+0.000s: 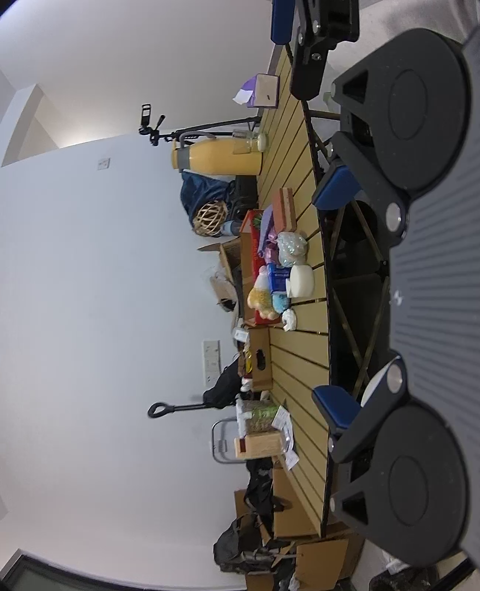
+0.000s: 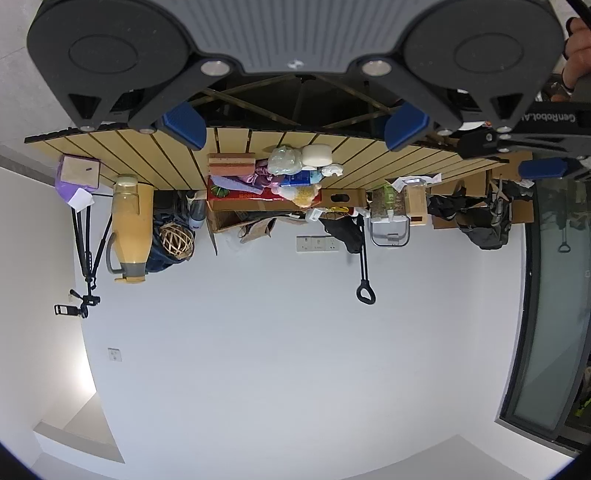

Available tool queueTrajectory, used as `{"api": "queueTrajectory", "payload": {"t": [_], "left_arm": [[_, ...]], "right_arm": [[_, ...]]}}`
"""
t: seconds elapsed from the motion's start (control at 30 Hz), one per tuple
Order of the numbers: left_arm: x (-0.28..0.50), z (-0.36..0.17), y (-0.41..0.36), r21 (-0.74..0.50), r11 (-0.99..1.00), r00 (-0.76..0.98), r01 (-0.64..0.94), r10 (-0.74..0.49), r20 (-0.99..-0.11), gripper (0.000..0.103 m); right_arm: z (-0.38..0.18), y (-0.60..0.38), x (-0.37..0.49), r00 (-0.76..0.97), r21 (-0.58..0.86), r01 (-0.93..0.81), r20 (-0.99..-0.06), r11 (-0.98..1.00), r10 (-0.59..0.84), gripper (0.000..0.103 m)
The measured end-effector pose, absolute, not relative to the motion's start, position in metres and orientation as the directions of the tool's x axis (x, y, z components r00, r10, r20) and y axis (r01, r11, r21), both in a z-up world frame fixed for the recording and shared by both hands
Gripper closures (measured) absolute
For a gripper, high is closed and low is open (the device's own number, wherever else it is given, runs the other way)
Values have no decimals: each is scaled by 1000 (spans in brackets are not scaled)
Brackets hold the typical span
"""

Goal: Organize soft objects
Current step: 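Reach both grippers toward the brown scouring pad and grasp it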

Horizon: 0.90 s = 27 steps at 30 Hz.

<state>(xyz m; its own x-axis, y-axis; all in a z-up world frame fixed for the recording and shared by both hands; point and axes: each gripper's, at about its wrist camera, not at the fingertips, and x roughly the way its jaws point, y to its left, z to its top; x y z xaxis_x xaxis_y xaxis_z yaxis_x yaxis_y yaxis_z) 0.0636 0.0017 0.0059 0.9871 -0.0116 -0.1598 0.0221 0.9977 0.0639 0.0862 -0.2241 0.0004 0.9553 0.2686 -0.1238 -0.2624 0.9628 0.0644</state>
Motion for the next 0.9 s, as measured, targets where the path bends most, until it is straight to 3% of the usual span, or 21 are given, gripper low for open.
{"api": "queueTrajectory", "payload": {"t": [0.57, 0.7, 0.83, 0.9], "left_arm": [[251, -5, 26, 33, 999, 981, -28, 34, -191, 0], [315, -3, 26, -15, 1000, 969, 15, -18, -247, 1], [371, -8, 26, -85, 995, 940, 54, -79, -332, 20], [395, -7, 25, -121, 991, 924, 60, -101, -368, 29]], "right_arm": [[-25, -215, 280, 917, 99, -277, -269, 956, 293, 0], [-18, -212, 343, 910, 156, -263, -289, 952, 298, 9], [-15, -209, 395, 910, 136, -261, -296, 956, 291, 20], [-17, -211, 423, 899, 140, -262, -325, 955, 295, 33]]}}
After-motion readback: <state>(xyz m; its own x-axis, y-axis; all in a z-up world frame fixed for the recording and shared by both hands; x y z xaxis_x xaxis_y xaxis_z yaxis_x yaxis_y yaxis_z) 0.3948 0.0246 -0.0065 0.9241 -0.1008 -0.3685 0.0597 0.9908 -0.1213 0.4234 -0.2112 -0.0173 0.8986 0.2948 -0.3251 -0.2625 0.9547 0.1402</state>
